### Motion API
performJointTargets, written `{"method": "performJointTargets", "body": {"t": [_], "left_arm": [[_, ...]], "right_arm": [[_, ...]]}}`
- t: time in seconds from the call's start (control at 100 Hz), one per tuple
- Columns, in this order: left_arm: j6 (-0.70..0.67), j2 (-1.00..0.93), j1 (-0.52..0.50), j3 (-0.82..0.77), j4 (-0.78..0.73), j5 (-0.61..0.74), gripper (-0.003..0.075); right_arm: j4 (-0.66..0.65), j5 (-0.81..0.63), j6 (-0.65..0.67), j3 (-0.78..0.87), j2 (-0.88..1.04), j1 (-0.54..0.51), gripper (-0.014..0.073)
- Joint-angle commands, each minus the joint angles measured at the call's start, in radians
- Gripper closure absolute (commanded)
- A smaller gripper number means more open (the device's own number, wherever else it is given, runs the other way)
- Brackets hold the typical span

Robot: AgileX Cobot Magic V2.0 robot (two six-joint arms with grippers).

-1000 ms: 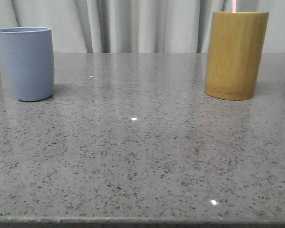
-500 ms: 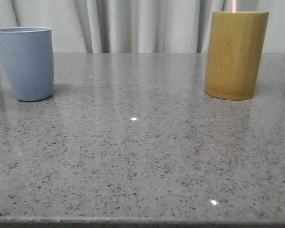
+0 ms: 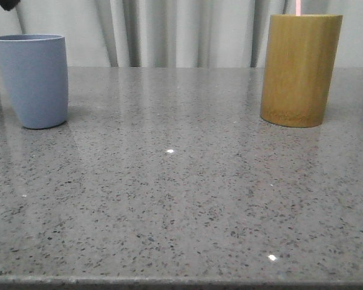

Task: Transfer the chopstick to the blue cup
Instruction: 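Reach the left gripper down and grasp the light blue cup rim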

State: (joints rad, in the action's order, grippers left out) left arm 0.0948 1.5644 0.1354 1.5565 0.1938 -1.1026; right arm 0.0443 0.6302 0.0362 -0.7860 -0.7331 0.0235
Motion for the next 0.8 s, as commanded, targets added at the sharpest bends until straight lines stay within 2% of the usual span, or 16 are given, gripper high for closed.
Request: {"method": "performJointTargets", "body": {"t": [0.0,0.35,0.5,0.66,0.79], "left_arm": [[-0.017,-0.010,0.010,0.036,0.017,0.024,0.0309],[-0.039,0.065,0.010,0.036,0.016,-0.038,0.0309],[-0.058,0.087,0.010,0.036,0.016,-0.038,0.0343],[-0.058,0.102,0.010,0.036,0.016,-0.038,0.0451],[-0.058,0.109,0.010,0.036,0.026,-0.038,0.0593]], "right_arm": [[0.000,-0.060,-0.003,-0.036,-0.003,-0.003,0.0204],[0.000,-0.060,-0.003,-0.036,-0.003,-0.003,0.0204],[0.000,-0.060,-0.003,-0.036,-0.003,-0.003,0.0204],[0.000,-0.060,-0.003,-0.036,-0.003,-0.003,0.0204],[0.000,-0.060,-0.003,-0.036,-0.003,-0.003,0.0204]]}}
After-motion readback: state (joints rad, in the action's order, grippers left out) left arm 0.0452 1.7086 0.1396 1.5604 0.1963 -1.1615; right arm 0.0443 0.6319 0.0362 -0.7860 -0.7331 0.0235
